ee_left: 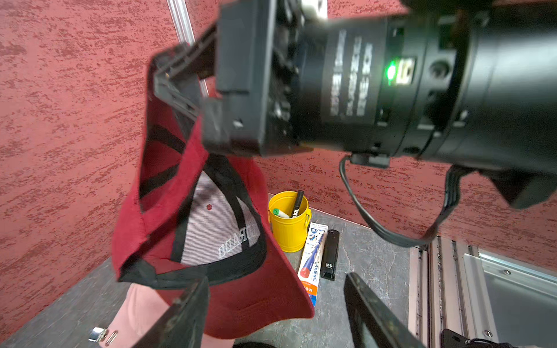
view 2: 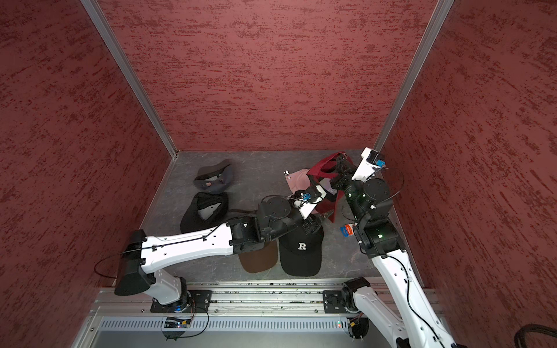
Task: Open the adjustable buckle of the baseball cap
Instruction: Pull the adjustable strap on the baseball cap.
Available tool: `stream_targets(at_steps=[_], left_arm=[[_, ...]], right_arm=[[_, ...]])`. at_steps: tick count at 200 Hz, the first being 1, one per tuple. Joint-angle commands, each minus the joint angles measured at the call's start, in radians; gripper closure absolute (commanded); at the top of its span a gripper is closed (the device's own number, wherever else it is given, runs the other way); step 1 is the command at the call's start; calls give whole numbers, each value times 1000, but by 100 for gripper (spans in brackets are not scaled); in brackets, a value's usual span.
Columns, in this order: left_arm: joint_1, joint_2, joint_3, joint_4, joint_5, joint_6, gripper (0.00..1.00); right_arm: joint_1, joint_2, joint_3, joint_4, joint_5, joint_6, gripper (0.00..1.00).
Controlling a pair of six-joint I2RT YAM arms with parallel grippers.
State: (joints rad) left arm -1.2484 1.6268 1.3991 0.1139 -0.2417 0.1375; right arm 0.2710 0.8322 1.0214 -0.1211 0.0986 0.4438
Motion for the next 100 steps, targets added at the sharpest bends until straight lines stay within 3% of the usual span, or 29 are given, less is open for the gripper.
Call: stream_targets(at_steps=[1,53,84,100], left_arm=[[-10,38,-12,116,-9,-25,26],[-3,130,-21,224,-13,-47,22],[-1,201,53,175,-133,-73,22],[11,226,65,176,-138,-96,22]], right_arm=[[-3,-3,49,14,28,42,100],[-2,4,65,12,6,65,100],[-3,4,60,11,5,76,100],[-3,1,57,12,3,84,100]])
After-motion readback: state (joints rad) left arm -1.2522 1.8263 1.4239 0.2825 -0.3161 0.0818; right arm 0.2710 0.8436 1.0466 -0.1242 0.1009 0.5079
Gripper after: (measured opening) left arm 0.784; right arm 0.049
